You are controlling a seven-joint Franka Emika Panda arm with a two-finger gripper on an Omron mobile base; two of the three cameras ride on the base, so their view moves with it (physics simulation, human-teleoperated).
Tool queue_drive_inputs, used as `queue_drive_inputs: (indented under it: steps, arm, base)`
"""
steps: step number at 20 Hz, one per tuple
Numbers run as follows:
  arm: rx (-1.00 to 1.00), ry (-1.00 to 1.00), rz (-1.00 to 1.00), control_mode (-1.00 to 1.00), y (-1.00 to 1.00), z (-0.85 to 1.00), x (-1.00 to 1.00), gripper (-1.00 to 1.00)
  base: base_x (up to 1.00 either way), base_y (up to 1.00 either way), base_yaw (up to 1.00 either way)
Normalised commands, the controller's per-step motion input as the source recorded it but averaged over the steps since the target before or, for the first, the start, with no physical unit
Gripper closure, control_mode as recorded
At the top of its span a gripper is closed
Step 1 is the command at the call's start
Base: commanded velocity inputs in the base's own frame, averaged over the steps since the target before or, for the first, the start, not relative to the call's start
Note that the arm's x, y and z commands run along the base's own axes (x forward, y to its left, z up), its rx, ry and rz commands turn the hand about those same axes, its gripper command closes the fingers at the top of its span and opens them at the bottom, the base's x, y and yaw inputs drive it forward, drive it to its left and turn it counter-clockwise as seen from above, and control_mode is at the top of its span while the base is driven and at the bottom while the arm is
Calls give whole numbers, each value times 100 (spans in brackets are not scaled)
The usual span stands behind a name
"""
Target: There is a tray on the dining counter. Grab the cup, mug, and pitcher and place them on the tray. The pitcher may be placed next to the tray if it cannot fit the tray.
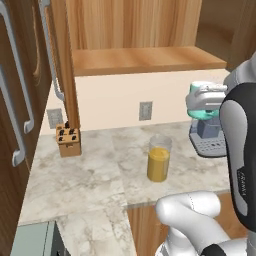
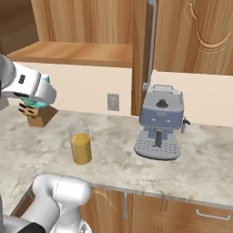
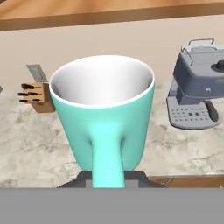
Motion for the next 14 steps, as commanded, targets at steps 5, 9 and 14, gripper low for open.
queue_drive_inputs:
  steps: [5,9,14]
  arm:
    - [0,0,0,100,0,0,0,100]
    - [0,0,0,100,0,0,0,100]
    - [0,0,0,100,0,0,0,100]
  base:
    - [-40,-13,-29]
    - [-15,0,-46]
    - [-6,0,-58]
